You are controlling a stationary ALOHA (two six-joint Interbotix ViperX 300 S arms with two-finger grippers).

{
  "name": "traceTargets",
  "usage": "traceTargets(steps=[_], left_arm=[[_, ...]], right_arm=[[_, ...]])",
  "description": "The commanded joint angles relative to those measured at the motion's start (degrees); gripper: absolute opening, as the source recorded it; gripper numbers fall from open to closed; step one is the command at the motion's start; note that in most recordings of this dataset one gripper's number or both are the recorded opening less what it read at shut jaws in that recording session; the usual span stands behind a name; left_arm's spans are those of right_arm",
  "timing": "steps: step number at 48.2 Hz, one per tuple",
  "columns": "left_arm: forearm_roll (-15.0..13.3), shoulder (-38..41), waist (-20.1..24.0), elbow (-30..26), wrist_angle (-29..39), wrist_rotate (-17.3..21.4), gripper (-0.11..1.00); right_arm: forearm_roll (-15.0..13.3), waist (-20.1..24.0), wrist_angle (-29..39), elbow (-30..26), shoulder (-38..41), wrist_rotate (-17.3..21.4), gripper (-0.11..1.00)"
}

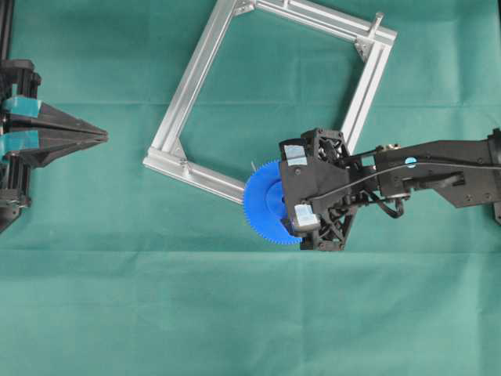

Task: Find the location of the shaft and insert the gear.
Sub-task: 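Align the gear's center hole over the metal shaft with the right gripper, then lower the blue gear onto the shaft and open the right gripper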

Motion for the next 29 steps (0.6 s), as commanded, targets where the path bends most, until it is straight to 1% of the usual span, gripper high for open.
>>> traceTargets(steps=[1, 29], left_arm=[[0.0, 0.18, 0.18, -1.23, -0.26, 0.0, 0.01], [-0.09, 0.18, 0.18, -1.23, 0.0, -0.18, 0.01]], right_arm=[[-0.18, -0.62, -0.09, -0.44, -0.7, 0.0, 0.68], [-0.26, -0.62, -1.32, -0.79, 0.7, 0.0, 0.68]])
